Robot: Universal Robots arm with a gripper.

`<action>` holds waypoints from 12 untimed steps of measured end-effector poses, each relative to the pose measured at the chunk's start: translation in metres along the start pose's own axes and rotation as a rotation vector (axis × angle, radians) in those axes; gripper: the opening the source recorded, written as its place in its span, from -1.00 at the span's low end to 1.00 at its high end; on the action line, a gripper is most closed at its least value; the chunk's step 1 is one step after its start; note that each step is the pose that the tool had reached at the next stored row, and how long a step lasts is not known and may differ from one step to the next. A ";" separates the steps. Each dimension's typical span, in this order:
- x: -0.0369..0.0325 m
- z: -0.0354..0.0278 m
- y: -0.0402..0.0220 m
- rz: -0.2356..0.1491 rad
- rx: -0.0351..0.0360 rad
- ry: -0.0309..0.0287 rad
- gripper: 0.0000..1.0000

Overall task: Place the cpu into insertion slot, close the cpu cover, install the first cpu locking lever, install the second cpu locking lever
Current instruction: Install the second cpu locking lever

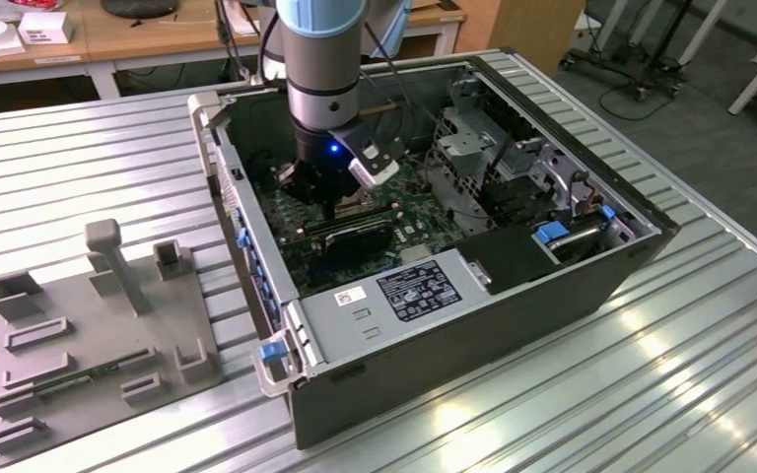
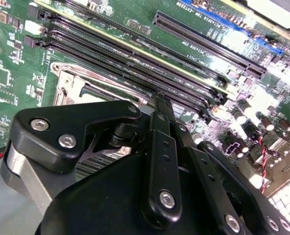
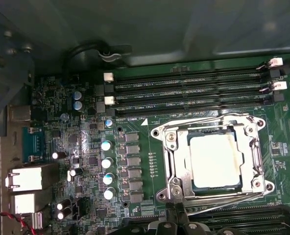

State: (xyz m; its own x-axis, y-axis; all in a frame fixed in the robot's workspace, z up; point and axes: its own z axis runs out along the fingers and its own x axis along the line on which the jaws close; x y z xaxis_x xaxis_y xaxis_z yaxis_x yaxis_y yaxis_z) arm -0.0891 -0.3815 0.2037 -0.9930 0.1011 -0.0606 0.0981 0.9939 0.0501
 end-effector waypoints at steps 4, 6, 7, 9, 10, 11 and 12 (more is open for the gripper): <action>0.0002 0.0004 0.0001 0.000 0.0001 0.0001 -0.79; 0.0002 0.0004 0.0001 0.000 0.0000 0.0000 -0.79; 0.0002 0.0005 0.0001 0.000 -0.0003 -0.0001 -0.79; 0.0004 0.0005 0.0007 0.000 -0.0008 -0.0003 -0.79; 0.0005 0.0005 0.0010 0.000 -0.0008 -0.0004 -0.79; 0.0007 0.0005 0.0013 0.000 -0.0007 -0.0005 -0.79; 0.0008 0.0005 0.0017 0.000 -0.0008 -0.0008 -0.79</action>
State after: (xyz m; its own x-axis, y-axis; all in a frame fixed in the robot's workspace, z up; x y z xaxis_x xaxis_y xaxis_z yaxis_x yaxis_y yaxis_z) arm -0.0898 -0.3797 0.2033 -0.9930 0.1011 -0.0615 0.0980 0.9939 0.0508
